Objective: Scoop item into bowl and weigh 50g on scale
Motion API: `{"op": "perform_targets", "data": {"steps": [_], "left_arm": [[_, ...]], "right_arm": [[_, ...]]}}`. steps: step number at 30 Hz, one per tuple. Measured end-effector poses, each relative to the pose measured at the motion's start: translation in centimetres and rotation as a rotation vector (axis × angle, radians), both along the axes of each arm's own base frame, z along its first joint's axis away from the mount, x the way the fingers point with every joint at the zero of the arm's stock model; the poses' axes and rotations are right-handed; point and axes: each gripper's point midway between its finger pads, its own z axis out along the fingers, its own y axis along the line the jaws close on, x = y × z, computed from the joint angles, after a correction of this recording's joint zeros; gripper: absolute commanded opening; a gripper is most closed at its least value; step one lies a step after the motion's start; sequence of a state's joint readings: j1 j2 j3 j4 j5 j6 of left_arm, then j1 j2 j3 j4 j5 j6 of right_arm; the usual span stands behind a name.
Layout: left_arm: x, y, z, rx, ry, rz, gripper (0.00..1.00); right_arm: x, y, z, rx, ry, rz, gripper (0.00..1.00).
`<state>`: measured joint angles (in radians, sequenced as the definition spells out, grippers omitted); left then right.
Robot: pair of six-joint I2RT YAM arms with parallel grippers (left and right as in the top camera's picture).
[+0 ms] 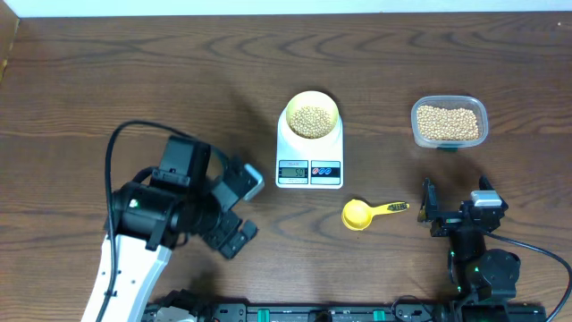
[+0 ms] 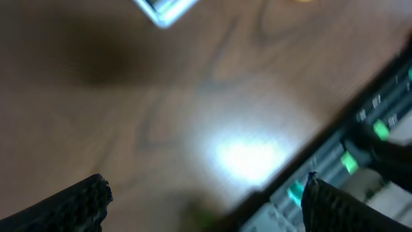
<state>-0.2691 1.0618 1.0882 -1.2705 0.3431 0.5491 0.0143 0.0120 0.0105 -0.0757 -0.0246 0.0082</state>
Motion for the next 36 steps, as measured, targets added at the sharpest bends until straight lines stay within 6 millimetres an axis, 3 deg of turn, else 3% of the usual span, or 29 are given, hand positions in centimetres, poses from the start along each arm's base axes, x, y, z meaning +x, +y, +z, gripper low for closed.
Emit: {"op": "perform_targets", "data": {"steps": [6, 14, 20, 26, 36], "left_arm": [[-2.9, 1.9, 1.5, 0.027, -0.049, 0.090, 0.97], [-5.8, 3.8, 5.4, -0.045, -0.353, 0.191, 0.97], [-7.5, 5.0, 6.9, -0.070, -0.513, 0.222, 0.97], [-8.5, 5.7, 7.5, -0.084, -0.591, 0.247, 0.97], [-8.2, 7.5, 7.6, -0.027, -0.623, 0.432, 0.97]], "right_arm": [[0.0, 0.0, 0.0, 0.000, 0.000, 0.000, 0.99], [0.0, 0.0, 0.0, 0.003, 0.000, 0.000, 0.99], [0.0, 0.0, 0.0, 0.003, 0.000, 0.000, 0.99], [0.0, 0.0, 0.0, 0.003, 0.000, 0.000, 0.99], [0.0, 0.0, 0.0, 0.003, 0.000, 0.000, 0.99]]}}
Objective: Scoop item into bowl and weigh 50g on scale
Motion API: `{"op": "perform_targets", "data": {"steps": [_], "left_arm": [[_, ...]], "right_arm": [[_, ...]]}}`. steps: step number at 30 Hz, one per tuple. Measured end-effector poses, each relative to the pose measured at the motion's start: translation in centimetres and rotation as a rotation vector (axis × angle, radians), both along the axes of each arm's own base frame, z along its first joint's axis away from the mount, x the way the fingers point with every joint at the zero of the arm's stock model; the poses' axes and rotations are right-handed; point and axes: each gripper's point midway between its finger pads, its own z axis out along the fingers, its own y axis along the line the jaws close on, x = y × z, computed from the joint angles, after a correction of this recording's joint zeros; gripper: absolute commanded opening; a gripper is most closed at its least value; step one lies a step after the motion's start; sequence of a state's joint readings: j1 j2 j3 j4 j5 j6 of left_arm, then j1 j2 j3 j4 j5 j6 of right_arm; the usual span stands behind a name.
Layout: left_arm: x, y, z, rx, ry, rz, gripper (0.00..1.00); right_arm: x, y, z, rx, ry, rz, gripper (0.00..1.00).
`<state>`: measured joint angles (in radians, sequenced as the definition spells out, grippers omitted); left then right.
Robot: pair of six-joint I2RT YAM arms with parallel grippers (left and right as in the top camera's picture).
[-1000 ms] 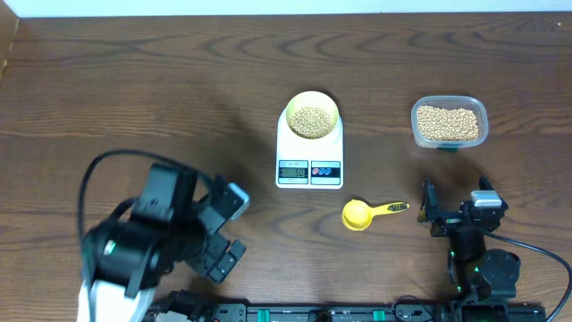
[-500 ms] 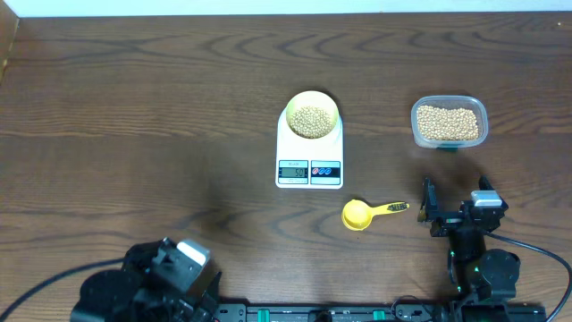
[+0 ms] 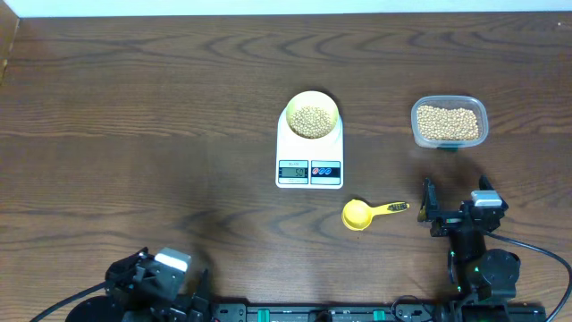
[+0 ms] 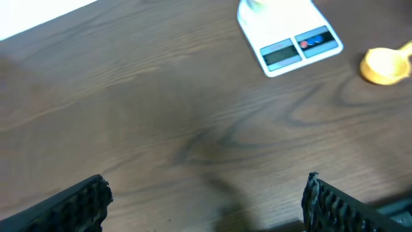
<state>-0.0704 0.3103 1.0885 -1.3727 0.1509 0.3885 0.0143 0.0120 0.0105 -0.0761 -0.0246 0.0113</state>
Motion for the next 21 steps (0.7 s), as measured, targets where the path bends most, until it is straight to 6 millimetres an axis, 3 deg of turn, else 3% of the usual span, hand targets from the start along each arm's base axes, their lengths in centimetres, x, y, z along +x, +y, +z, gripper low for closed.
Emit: {"op": "perform_targets", "data": {"steps": [8, 17, 21], "left_arm": [[-0.3, 0.6, 0.2, -0.001, -0.034, 0.065, 0.97], [-4.4, 0.6, 1.4, -0.011, -0.290, 0.065, 0.97], [-4.7, 0.6, 1.5, -0.011, -0.302, 0.068, 0.97]], "right_arm": [[0.0, 0.0, 0.0, 0.000, 0.000, 0.000, 0.99], [0.0, 0.0, 0.0, 0.000, 0.000, 0.000, 0.99], [0.0, 0.0, 0.0, 0.000, 0.000, 0.000, 0.99]]}}
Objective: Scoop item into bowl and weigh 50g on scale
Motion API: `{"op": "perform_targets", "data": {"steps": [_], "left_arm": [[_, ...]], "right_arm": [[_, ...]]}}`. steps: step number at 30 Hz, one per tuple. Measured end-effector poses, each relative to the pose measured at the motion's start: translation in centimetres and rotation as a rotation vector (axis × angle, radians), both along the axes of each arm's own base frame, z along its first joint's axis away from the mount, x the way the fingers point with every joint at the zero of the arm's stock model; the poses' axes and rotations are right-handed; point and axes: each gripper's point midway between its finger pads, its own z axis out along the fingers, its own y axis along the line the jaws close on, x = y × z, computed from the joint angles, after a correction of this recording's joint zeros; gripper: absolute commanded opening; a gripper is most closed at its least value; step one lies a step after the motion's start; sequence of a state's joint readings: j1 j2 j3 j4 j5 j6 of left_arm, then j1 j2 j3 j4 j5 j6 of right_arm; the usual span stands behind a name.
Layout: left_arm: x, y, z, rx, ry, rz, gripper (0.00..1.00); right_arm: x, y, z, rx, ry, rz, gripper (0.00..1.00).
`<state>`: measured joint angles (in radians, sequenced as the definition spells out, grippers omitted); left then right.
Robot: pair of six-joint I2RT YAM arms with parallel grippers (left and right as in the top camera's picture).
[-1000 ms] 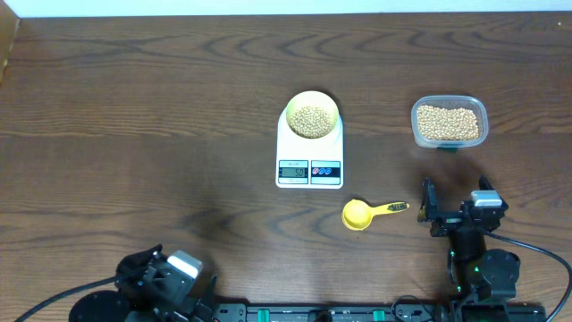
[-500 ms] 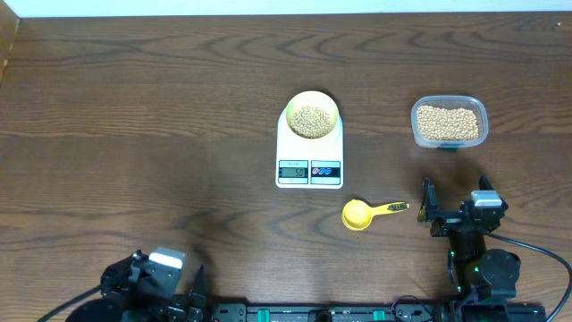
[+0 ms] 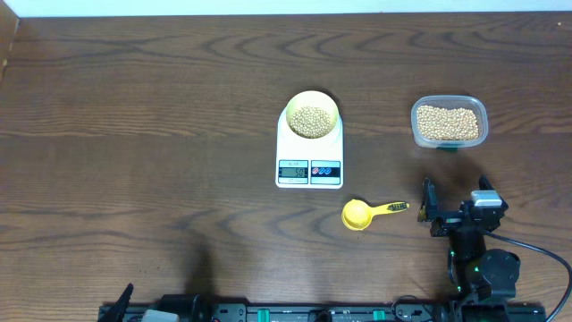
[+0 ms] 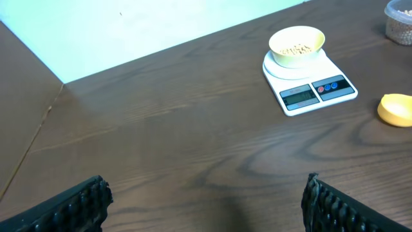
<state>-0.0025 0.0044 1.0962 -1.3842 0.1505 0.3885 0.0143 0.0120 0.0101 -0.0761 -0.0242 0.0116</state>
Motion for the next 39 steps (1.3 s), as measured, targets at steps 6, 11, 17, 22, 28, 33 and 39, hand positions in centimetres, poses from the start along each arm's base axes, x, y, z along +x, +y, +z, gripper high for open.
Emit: {"op": "perform_targets", "data": {"steps": [6, 11, 17, 22, 28, 33, 39], "left_arm": [[0.0, 0.0, 0.1, 0.000, -0.003, 0.000, 0.97], [1.1, -0.9, 1.9, -0.017, -0.086, -0.047, 0.97], [5.3, -0.9, 3.0, -0.061, -0.180, -0.035, 0.97], [10.8, -0.8, 0.1, -0.139, -0.180, -0.006, 0.97], [14.5, -0.8, -2.5, -0.177, -0.207, 0.004, 0.97], [17.0, 0.0, -5.0, -0.269, -0.227, 0.069, 0.97], [18.0, 0.5, -7.7, -0.313, -0.192, 0.118, 0.97]], "right_arm": [[0.0, 0.0, 0.0, 0.000, 0.000, 0.000, 0.99], [0.0, 0.0, 0.0, 0.000, 0.000, 0.000, 0.99], [0.0, 0.0, 0.1, 0.000, -0.002, 0.000, 0.99], [0.0, 0.0, 0.1, 0.000, -0.003, 0.000, 0.99], [0.0, 0.0, 0.1, 0.000, -0.002, 0.000, 0.99], [0.0, 0.0, 0.0, 0.000, -0.002, 0.000, 0.99], [0.0, 0.0, 0.0, 0.000, -0.002, 0.000, 0.99]]}}
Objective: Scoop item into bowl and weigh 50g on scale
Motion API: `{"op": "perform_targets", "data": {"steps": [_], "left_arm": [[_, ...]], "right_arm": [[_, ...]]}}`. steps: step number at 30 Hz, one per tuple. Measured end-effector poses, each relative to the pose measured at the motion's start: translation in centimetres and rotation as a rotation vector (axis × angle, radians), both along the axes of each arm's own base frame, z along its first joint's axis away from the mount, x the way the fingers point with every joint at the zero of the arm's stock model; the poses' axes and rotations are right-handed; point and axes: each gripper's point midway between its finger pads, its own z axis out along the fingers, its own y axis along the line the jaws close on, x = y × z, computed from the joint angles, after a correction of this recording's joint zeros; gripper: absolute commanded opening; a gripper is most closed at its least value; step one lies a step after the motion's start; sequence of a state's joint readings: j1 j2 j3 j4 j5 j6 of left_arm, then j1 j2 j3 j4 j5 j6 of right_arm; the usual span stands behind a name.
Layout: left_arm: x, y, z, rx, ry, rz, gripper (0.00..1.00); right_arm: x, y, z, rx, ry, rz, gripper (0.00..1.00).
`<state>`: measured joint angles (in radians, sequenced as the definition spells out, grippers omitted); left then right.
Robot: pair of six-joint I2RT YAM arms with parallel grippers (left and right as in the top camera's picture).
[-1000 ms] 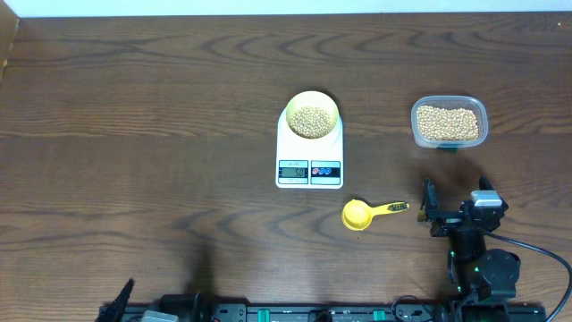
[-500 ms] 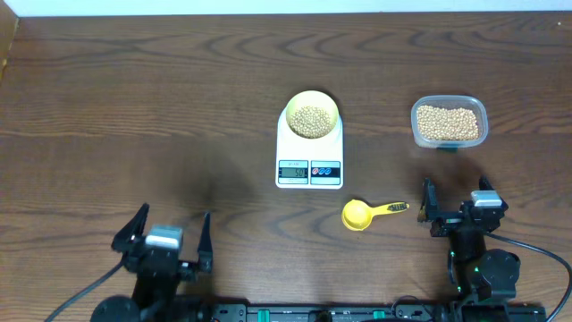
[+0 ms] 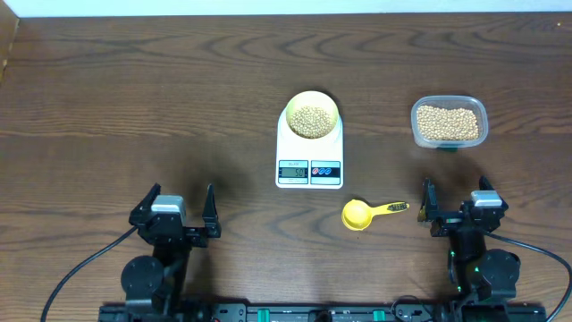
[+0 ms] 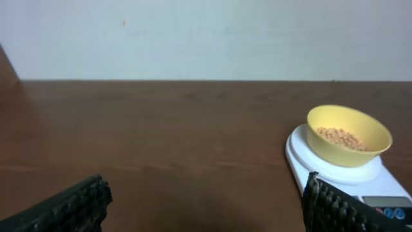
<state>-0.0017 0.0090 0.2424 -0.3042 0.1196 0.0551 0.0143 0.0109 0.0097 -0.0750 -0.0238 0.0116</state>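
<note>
A yellow bowl [image 3: 311, 117] holding tan beans sits on the white scale [image 3: 309, 167] at mid-table; the bowl [image 4: 348, 136] and scale [image 4: 335, 171] also show at the right of the left wrist view. A yellow scoop [image 3: 365, 213] lies empty on the table right of the scale's front. A clear tub of beans [image 3: 449, 122] stands at the back right. My left gripper [image 3: 175, 216] rests open near the front left, nothing between its fingers [image 4: 71, 205]. My right gripper [image 3: 457, 214] sits open at the front right, just right of the scoop's handle.
The brown wooden table [image 3: 134, 107] stretches to a pale wall [image 4: 206, 38] at the back. A rail with cables [image 3: 286, 313] runs along the front edge.
My left arm has settled at its rest spot at the front left, its camera now level and looking across the table at the bowl and scale. Nothing else moved.
My left arm was first out over the table left of the scale, gripper open. Then it was at the front edge, later almost out of the overhead view, and now it is parked front left. Bowl, scale, scoop, tub and right arm stayed put.
</note>
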Motion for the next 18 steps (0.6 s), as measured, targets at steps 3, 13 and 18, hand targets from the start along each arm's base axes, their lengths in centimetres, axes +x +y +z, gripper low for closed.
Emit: {"op": "perform_targets", "data": {"steps": [3, 13, 18], "left_arm": [[0.2, 0.1, -0.3, -0.006, -0.003, 0.009, 0.97], [1.7, 0.4, -3.6, -0.004, -0.013, 0.026, 0.97], [2.1, 0.5, -3.8, -0.004, -0.047, 0.031, 0.97]], "right_arm": [[0.0, 0.0, 0.0, 0.000, 0.000, 0.000, 0.99], [0.0, 0.0, 0.0, 0.000, 0.000, 0.000, 0.99], [0.0, 0.0, 0.0, 0.000, 0.000, 0.000, 0.99]]}}
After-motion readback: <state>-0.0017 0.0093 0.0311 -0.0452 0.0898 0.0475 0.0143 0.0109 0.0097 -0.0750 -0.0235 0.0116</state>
